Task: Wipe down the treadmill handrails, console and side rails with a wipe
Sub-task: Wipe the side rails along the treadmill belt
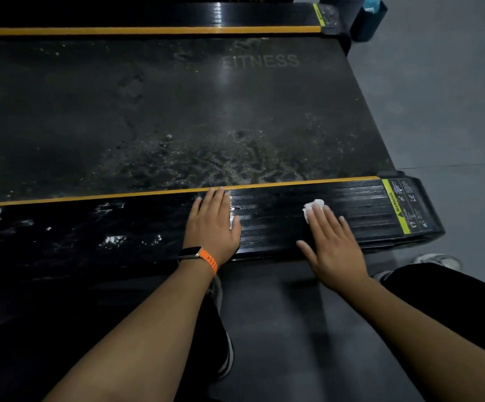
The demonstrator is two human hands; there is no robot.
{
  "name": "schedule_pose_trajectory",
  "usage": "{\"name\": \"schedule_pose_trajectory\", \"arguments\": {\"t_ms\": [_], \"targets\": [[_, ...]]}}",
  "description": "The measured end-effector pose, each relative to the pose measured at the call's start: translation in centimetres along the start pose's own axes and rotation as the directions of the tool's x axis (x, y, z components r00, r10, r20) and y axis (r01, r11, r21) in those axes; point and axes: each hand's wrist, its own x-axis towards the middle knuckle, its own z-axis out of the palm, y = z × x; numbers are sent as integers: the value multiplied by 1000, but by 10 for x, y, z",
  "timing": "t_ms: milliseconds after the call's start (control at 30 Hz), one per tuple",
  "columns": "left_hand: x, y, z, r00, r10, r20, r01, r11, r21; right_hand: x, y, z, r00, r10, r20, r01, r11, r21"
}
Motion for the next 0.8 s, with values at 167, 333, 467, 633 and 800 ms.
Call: {"name": "schedule_pose_trajectory", "arguments": {"t_ms": [167, 333, 467, 633, 800], "targets": [[1, 0, 2, 1000, -2, -17, 1, 1000, -6, 22, -58, 7, 998, -45, 40, 43, 998, 52], [0, 1, 2, 1000, -2, -17, 2, 1000, -6, 23, -37, 2, 985, -163, 54, 163, 987, 8], [0, 1, 1, 1000, -3, -18, 3, 1000, -9, 16, -8, -4, 999, 11, 42, -12, 1000, 22], [0, 1, 1, 1000, -5, -30, 5, 1000, -9, 40, -67, 1, 989, -90, 121, 81, 994, 78], [0, 0, 1, 1000, -1, -17, 1, 1000, -11, 42, -24, -7, 990, -71, 120, 67, 997, 39]]}}
